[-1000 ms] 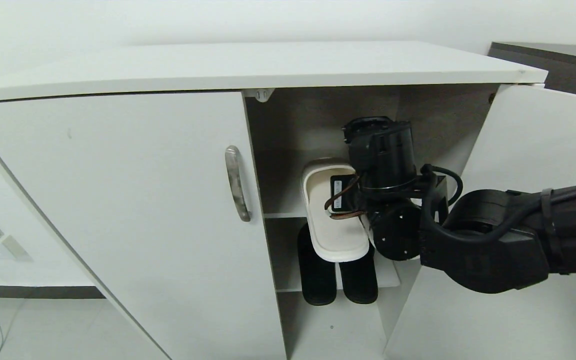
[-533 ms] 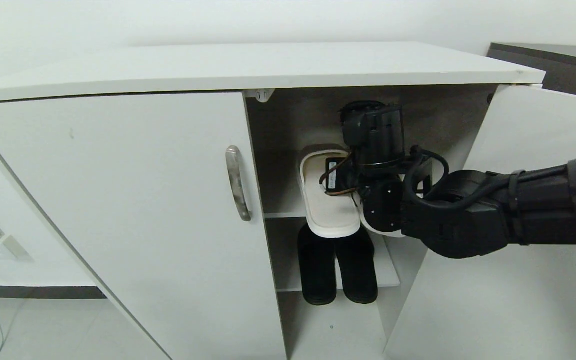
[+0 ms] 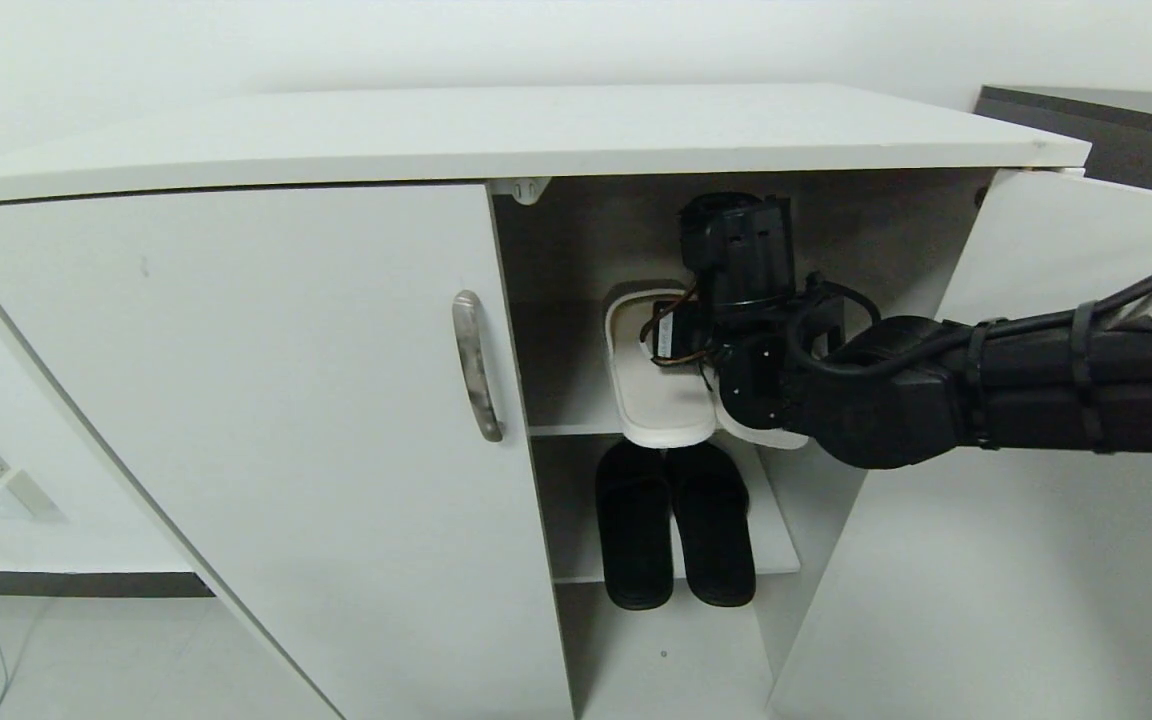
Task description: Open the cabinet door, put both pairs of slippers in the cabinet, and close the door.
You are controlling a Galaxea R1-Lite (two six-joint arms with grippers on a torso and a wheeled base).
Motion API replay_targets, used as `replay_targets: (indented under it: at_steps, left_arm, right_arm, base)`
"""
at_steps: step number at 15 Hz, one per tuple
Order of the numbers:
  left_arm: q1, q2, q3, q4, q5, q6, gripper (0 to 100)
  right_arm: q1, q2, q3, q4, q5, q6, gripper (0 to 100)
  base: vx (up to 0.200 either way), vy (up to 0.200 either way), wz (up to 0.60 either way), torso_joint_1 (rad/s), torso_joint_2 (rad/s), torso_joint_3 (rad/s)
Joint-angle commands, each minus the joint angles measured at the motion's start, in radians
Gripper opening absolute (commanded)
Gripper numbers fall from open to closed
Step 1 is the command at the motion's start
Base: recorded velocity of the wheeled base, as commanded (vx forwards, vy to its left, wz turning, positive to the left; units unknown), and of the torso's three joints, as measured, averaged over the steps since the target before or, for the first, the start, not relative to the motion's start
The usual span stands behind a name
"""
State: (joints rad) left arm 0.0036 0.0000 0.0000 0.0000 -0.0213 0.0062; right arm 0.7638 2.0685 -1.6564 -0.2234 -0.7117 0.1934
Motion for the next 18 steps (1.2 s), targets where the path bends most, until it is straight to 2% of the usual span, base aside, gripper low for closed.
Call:
replay_targets:
  at_steps: [1, 8, 9, 18]
  left_arm:
    - [-0.001, 0.000, 0.000, 0.000, 0.000, 0.000, 0]
    - [-0.001, 0.000, 0.000, 0.000, 0.000, 0.000, 0]
    - [-0.001, 0.000, 0.000, 0.000, 0.000, 0.000, 0]
    - [-0.001, 0.000, 0.000, 0.000, 0.000, -0.002, 0]
  right_arm:
    - [-0.012, 0.022, -0.006, -0.005, 0.003, 0.001, 0]
    - [-0.018, 0.030, -0.016, -0.007, 0.011, 0.004, 0]
    - [-0.018, 0.033, -0.014, -0.007, 0.011, 0.004, 100]
    - [0.026, -0.053, 0.078, -0.008, 0.000, 0.009, 100]
  base:
    - [0.000, 0.000, 0.00, 0.000, 0.00, 0.000]
    - [0.000, 0.000, 0.00, 0.000, 0.00, 0.000]
    - [0.000, 0.000, 0.00, 0.000, 0.00, 0.000]
    - [0.000, 0.000, 0.00, 0.000, 0.00, 0.000]
